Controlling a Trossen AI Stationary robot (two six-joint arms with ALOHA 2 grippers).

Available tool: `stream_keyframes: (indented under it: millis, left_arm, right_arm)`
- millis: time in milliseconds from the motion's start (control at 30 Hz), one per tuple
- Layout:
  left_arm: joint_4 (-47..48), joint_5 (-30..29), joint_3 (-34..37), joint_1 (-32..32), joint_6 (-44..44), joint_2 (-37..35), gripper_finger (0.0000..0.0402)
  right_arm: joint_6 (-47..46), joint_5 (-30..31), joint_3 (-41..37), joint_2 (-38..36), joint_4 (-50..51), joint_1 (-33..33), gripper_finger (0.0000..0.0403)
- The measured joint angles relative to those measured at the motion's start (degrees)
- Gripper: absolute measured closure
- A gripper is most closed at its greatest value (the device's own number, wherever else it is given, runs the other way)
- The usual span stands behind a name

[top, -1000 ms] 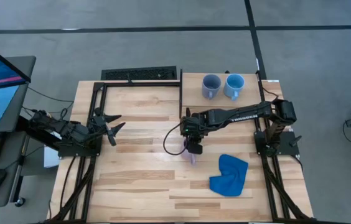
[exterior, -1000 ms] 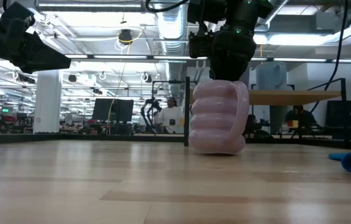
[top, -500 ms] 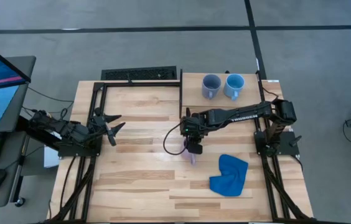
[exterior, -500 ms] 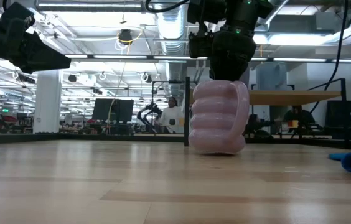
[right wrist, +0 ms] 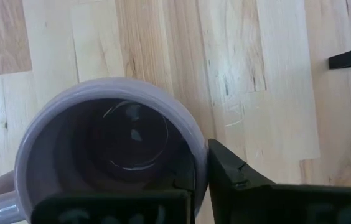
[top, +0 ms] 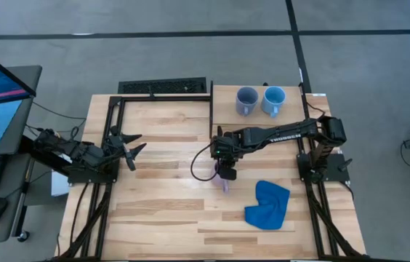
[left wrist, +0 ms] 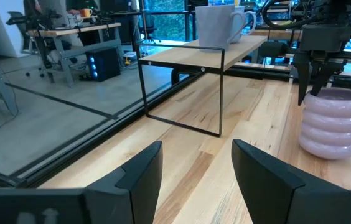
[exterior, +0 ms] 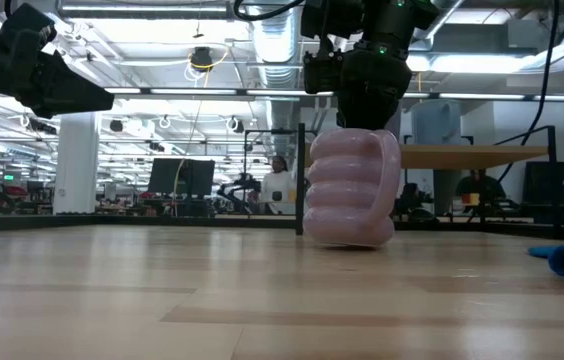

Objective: Stack small to large cups/mugs on shelf
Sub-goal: Put the purple mug on the shelf

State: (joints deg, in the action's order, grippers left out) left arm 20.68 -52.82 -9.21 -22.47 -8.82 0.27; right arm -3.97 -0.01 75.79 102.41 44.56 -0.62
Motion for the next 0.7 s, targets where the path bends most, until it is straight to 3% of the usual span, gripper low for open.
stream_keyframes:
  millis: [700]
  left_arm:
    - [0.0, 0.0, 0.0, 0.0, 0.0, 0.0, 0.0217]
  right_arm:
    - [1.0, -0.1, 0.2, 0.0, 0.4, 0.0, 0.0371]
